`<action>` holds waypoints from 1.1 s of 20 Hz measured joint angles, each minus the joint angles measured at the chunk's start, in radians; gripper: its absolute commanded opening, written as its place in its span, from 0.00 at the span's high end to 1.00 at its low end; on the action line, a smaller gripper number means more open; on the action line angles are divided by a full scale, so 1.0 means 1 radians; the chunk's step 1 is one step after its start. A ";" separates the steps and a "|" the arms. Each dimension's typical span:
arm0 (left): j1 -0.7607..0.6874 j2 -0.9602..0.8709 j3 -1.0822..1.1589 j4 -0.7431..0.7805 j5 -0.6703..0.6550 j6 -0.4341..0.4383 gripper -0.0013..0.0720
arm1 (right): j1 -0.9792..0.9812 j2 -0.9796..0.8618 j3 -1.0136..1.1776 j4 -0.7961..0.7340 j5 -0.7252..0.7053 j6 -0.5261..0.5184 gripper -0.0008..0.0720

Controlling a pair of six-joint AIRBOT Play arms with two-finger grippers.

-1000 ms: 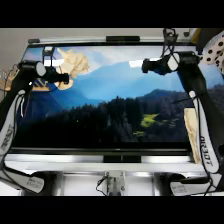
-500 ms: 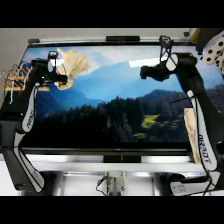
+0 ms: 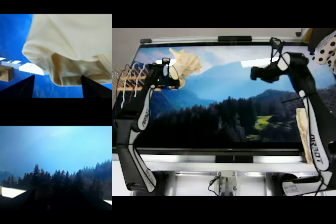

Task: Fold the shirts.

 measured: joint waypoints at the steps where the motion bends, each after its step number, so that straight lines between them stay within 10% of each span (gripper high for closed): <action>1: 0.000 -0.006 0.000 0.003 0.002 -0.024 0.24 | 0.000 0.000 0.000 0.005 0.004 0.000 0.11; 5: -0.002 -0.023 0.000 0.001 0.035 -0.088 0.93 | 0.000 0.000 0.000 0.018 0.035 -0.001 0.11; 10: -0.005 0.014 -0.003 -0.030 0.044 -0.114 0.94 | 0.000 0.000 0.000 0.044 0.074 -0.002 0.11; 13: -0.029 0.120 -0.001 -0.031 0.108 -0.118 0.94 | 0.000 0.006 0.001 0.051 0.111 -0.002 0.31; 22: -0.287 0.669 -0.002 -0.034 0.144 -0.064 0.94 | -0.002 0.321 0.002 -0.039 0.217 -0.002 0.29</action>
